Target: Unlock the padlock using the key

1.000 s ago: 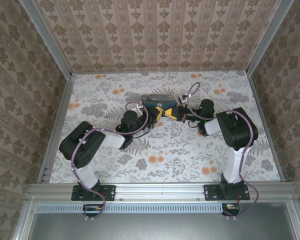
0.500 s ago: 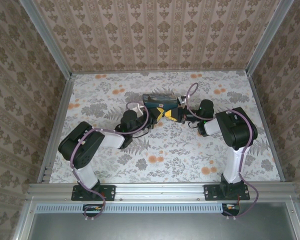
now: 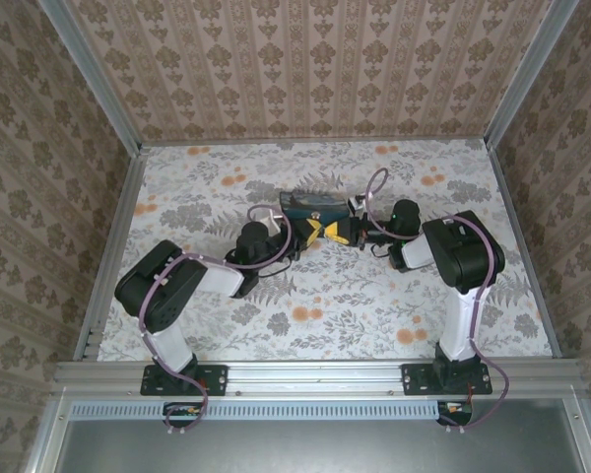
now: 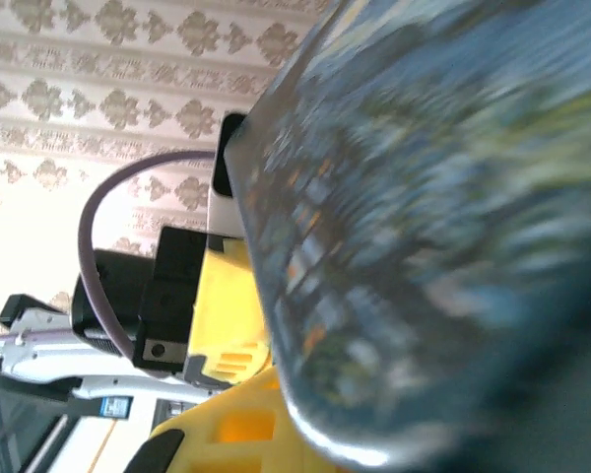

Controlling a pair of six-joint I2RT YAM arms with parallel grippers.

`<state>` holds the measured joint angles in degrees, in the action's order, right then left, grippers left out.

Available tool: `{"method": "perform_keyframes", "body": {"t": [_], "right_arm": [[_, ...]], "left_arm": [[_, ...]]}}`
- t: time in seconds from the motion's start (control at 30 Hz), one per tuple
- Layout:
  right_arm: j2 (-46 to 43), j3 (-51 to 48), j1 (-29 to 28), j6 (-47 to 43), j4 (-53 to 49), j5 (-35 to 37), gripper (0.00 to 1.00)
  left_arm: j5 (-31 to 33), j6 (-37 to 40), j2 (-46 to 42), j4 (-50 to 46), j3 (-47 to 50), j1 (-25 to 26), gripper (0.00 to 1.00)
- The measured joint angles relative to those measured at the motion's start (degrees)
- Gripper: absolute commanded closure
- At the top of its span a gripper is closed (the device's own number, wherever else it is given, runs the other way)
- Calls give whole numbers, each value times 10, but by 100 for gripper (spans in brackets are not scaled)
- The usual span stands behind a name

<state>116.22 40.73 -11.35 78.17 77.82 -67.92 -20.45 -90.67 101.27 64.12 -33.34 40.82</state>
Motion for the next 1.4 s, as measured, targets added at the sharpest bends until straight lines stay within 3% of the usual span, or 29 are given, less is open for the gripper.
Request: {"method": "perform_keyframes", "body": {"t": [0.47,1.07,1.3,1.4], "right_arm": [[18,-68,10,-17,-21,42,100],[-18,-101,3,-30,-78,116,100],[-19,-68,-18,-28,-105,141,100],[-33,-63,-30,-23,-119,152,100]], "left_arm": [[-32,45,75,69,18,2,100],[-55,82,132,111,67,5,70],[-66,85,124,131,74,-1,49],[-70,85,106,126,86,-4,44]]}}
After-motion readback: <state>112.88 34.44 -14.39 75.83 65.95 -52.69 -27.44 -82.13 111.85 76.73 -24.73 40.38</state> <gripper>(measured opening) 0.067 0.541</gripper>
